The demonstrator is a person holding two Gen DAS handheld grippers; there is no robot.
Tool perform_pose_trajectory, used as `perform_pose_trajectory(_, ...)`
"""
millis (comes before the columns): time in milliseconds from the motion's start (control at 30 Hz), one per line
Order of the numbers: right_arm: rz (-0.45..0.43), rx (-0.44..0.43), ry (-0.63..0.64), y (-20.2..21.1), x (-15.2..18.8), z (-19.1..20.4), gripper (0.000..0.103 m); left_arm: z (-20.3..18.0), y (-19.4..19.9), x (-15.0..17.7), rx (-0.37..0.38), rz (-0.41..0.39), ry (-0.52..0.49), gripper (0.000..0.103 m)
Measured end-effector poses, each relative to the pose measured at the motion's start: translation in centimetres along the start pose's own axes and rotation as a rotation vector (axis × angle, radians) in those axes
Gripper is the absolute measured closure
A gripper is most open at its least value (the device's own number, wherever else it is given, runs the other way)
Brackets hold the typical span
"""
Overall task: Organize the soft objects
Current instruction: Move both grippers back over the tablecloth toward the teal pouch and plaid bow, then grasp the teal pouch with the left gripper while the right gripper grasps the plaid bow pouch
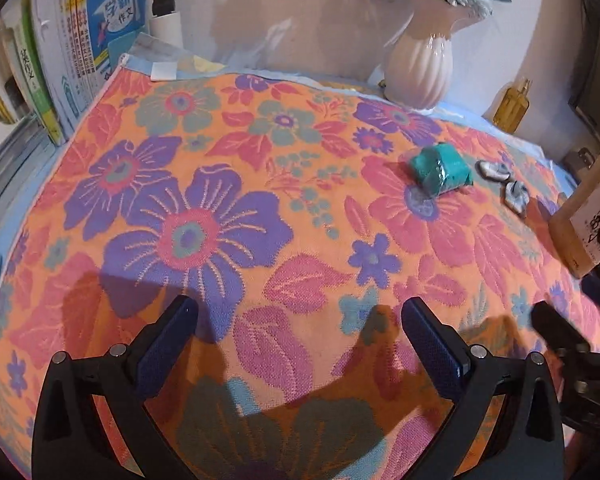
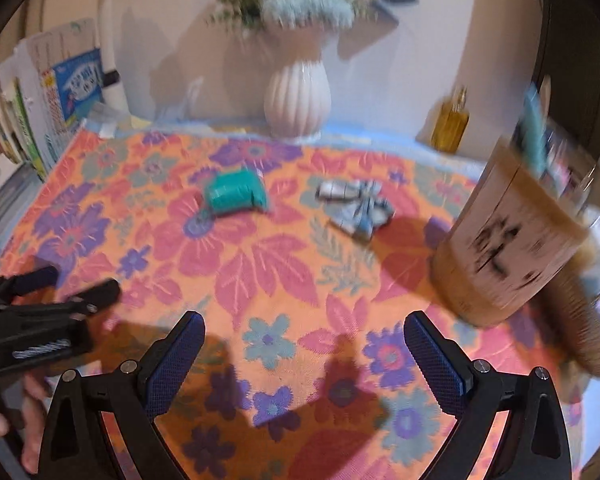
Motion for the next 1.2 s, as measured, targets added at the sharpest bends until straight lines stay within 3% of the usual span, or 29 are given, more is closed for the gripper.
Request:
perform_pose_trajectory(267,0.066,-0.03,-0.048,-1.9,0.2,-0.7,0.003,-0.8,-0.4,0.0,-0.052,0.015,-0.027,0.001)
perform_pose_trajectory(1033,0.116,-0.045,-0.051,-2.9,0.2,-0.8,0.0,-0.5,-0.4,-0.1,-0.048,0.032,-0.028,0.001)
perform_pose_trajectory(1100,0.147,-0.05,-0.026,-3.2,-0.1,-0.7,0.0,-0.7,-0.2,-0.5,-0.026,0.057,-0.023,0.001)
perform_pose_trajectory(1200,0.244,-0.059,0.013,-3.7,-1.0,-0.5,0.0,-1.7,1.2,-2.2,0.073,0.059,-0.008,0.002)
Point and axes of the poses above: each gripper's, at about its wrist camera, not at the fingertips, and y roughly against the way its jaws point, z to its left, x to its underside, the point moved 1 cm from there along -y, roughly the way its jaws point, and after that the axes turned 9 degrees about x, right-handed, at the moved point
